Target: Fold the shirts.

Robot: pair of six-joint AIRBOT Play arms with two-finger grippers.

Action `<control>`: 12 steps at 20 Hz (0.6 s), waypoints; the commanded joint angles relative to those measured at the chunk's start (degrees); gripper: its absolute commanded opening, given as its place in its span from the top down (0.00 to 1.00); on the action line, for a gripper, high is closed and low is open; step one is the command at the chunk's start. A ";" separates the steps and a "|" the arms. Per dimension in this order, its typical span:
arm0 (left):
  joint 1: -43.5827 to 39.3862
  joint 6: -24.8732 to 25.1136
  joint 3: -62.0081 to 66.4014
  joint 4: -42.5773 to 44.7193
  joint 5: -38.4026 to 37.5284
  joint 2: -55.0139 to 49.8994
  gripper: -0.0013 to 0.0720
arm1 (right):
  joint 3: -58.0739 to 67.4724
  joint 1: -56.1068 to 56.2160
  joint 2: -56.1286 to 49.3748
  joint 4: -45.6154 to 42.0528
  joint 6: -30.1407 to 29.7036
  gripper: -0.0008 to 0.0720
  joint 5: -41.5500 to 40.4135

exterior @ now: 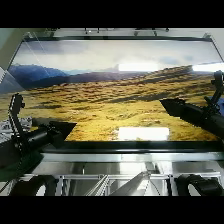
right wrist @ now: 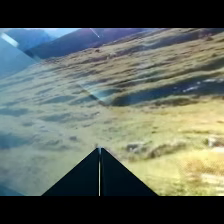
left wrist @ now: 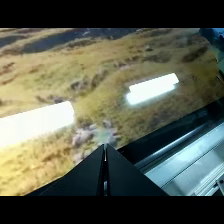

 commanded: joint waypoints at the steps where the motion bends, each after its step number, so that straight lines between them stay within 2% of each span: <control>1: -0.04 0.04 -0.02 0.00 0.02 0.07 0.96 | -0.02 0.04 0.04 0.00 0.02 0.97 0.00; 8: -0.04 0.04 -0.02 0.04 -0.07 0.07 0.96 | -0.02 0.04 0.04 0.00 0.00 0.97 0.00; 9: -0.02 0.00 -0.02 0.04 -0.15 0.07 0.92 | -0.02 0.04 0.04 0.00 0.02 0.97 0.02; 10: 0.00 -0.50 0.00 0.11 -0.20 0.07 0.56 | -0.02 0.04 0.04 0.00 0.02 0.97 0.00; 12: 1.49 -4.31 1.79 2.80 0.92 -1.36 0.05 | -0.02 0.04 0.04 0.00 0.02 0.97 0.02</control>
